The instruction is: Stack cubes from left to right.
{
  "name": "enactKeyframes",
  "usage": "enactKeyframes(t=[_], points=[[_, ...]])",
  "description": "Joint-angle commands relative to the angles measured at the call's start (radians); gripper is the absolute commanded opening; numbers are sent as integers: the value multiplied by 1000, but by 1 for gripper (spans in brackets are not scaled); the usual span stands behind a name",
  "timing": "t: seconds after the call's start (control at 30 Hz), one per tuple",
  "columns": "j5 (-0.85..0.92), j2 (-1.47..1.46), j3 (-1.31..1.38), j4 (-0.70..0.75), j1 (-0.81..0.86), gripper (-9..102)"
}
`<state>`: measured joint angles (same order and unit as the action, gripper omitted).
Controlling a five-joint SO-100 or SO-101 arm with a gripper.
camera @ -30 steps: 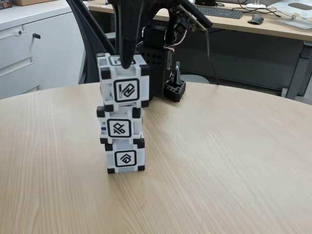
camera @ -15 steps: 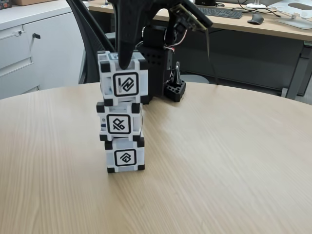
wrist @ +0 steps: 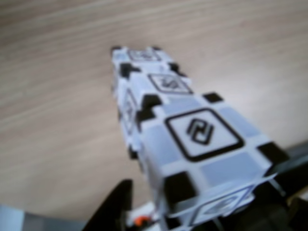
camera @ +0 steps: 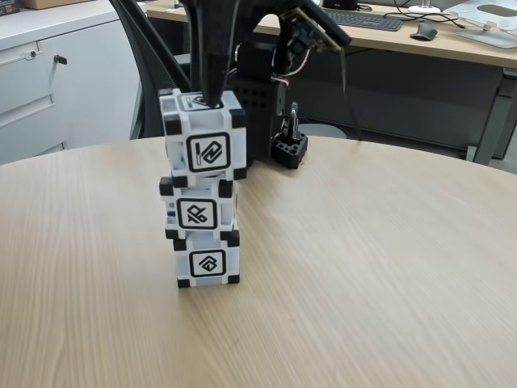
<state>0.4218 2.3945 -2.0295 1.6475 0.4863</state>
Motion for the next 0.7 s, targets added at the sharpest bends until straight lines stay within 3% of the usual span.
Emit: enactKeyframes(t=[0.0, 0.67], points=[[11, 12, 6, -12, -8, 35], [14, 2, 6, -12, -8, 35]])
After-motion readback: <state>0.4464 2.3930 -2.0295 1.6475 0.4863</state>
